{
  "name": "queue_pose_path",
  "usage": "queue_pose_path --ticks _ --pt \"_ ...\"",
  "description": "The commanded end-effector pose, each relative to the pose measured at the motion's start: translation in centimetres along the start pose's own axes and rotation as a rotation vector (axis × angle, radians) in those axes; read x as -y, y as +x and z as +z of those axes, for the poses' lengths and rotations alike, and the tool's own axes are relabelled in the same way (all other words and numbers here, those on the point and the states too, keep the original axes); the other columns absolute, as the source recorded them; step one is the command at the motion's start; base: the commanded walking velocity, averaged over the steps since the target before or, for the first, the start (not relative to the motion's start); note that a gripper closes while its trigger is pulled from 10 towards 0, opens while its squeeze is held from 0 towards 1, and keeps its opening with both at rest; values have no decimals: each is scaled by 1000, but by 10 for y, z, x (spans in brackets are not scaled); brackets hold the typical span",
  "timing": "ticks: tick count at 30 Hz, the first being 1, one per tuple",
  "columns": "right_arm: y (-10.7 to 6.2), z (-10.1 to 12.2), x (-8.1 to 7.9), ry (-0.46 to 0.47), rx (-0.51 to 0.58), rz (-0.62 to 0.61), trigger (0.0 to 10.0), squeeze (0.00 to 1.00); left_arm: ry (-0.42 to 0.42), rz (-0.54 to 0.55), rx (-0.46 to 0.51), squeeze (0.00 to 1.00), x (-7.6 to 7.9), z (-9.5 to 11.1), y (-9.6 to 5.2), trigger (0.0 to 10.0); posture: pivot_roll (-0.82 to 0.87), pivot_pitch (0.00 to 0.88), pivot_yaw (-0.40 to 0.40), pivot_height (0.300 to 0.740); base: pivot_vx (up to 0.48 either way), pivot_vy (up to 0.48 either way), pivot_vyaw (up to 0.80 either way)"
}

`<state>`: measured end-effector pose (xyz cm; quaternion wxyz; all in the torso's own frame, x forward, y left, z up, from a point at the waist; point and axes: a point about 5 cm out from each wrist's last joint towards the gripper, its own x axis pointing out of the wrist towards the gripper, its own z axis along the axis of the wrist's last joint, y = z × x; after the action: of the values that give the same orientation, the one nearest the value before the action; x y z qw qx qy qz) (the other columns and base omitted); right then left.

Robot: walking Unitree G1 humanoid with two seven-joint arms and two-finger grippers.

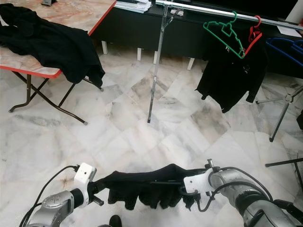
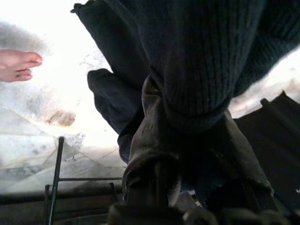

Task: Hang hanger

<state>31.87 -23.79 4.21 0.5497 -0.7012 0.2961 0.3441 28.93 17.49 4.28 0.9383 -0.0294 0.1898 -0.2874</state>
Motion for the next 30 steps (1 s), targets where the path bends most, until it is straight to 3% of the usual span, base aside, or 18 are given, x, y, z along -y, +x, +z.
queue_pose_path --ticks 1,8,12,18,20,22,26,30 --pt "-15 -75 -49 43 -341 196 10000 0 5 155 18 0 -37 9 -33 0 36 236 -108 740 0 0 0" --pt "-18 -83 -53 56 -370 192 10000 0 25 64 20 0 -36 17 -46 0 31 238 -108 740 0 0 0" --pt "-20 -87 -54 106 -388 157 10000 0 44 -13 -35 0 -30 16 -56 0 34 238 -108 740 0 0 0" --pt "-21 -91 -55 109 -408 144 10000 0 70 -8 -85 0 -30 12 -60 0 33 237 -110 740 0 0 0" --pt "-23 -95 -62 101 -418 156 10000 0 69 -63 -85 0 -23 14 -61 0 32 238 -111 740 0 0 0" --pt "-23 -94 -62 100 -420 159 10000 0 62 -108 -52 0 -15 22 -60 0 32 237 -113 740 0 0 0" --pt "-12 -74 -64 169 -361 143 10000 0 7 -222 112 0 7 52 -49 0 41 236 -114 740 0 0 0" --pt "-2 -52 -64 234 -301 127 10000 0 -1 -270 156 0 16 61 -44 0 51 235 -111 740 0 0 0"
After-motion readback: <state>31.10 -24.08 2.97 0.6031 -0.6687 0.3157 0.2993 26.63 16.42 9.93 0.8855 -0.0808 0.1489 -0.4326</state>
